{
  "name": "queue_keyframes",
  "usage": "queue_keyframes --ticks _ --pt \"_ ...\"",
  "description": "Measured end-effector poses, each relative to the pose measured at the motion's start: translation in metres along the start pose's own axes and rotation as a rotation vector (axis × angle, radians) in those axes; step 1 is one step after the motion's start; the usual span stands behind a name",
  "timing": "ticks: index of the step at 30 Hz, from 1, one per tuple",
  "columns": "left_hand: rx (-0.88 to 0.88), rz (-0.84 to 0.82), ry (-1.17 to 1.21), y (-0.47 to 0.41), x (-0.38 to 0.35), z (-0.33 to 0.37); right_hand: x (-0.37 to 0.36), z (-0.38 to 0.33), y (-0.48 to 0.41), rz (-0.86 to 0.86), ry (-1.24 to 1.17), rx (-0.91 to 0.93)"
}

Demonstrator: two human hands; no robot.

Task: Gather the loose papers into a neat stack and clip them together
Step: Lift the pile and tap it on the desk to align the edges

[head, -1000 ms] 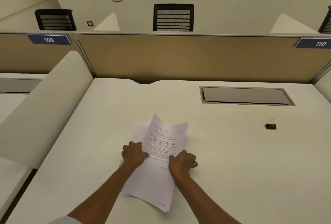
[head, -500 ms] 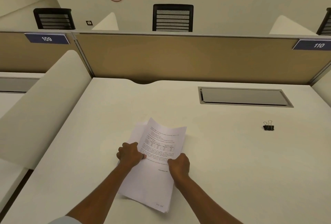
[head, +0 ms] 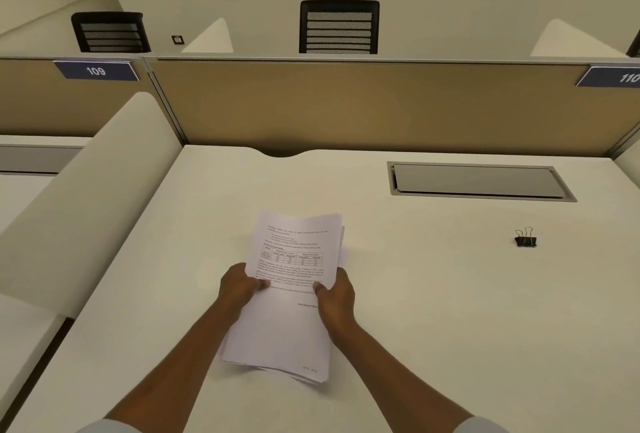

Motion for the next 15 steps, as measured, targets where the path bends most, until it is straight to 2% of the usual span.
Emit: queue_keyframes --ticks 4,7,9,15 --pt "-0.014 0.061 -0.087 -0.003 0.009 -0.002 -0.011 -0.005 0.000 -0.021 0.061 0.005" --pt "0.004 0.101 -0.179 -0.002 0.008 -0.003 -0.015 0.010 -0.004 0.020 0.265 -0.119" --pt "0.009 0.118 -0.243 -0.003 0.008 -0.005 -0.013 0.018 -0.007 0.062 0.302 -0.195" --pt "-0.088 0.113 -0.444 -0.008 0.002 -0.004 -0.005 0.012 -0.007 0.145 0.625 -0.294"
Point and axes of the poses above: each hand's wrist, its own y-axis away from the middle knuckle, its own x-axis out of the back of the hand, z = x × y, the point moved 9 cm from there along -y, towards the middle knuckle
